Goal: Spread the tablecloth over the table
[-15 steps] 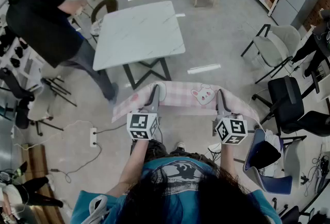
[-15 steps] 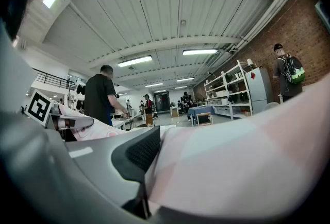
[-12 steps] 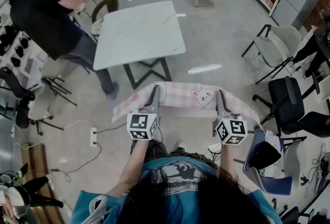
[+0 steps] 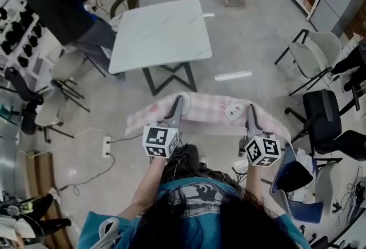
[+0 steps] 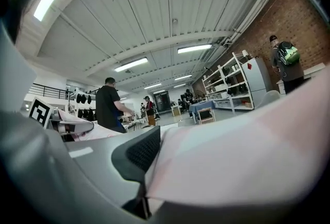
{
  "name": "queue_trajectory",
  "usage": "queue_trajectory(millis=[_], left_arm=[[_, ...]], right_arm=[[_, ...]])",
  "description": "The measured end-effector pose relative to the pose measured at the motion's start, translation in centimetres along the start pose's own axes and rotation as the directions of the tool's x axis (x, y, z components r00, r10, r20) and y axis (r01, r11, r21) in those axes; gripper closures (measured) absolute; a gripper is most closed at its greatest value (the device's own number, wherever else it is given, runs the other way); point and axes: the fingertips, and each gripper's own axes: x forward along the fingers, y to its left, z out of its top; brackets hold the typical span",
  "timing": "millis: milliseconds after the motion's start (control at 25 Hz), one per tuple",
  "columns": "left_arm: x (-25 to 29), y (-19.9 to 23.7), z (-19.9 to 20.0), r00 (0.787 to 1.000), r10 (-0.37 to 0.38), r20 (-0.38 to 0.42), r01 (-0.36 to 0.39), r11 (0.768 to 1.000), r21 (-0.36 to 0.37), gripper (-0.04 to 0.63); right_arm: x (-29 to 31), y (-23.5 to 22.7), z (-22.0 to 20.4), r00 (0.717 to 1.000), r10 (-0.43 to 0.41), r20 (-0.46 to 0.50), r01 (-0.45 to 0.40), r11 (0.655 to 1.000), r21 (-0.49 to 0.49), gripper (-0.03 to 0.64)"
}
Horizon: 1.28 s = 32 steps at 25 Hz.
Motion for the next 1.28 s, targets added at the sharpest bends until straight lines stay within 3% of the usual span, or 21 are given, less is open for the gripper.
queue_trajectory(millis=[600,800,1000,1280], left_arm=[[3.7,1.6,0.0,0.999,-0.031,-0.027,0.03,0.999,-0.02,0.532],[8.2,2.4,0.4,0.997,-0.07,-0.024,0.07,0.998,-0.001,0.531],[13.4,4.0,0.6,0.993,-0.112,-0.023,0.111,0.993,-0.033,0.529],[21.5,7.4,4.7,0.983,-0.182,0.03,0.182,0.983,-0.02,0.526]], right_arm=[[3.4,-1.2,-0.1,1.0,0.004,-0.018,-0.003,0.999,0.038,0.555],[6.6,-3.4,0.4,0.999,-0.025,-0.025,0.026,0.999,0.036,0.555],[11.2,-5.5,1.2,0.998,-0.058,-0.04,0.059,0.998,0.02,0.557],[19.0,-7.6,5.2,0.996,-0.088,-0.009,0.088,0.996,0.006,0.555]])
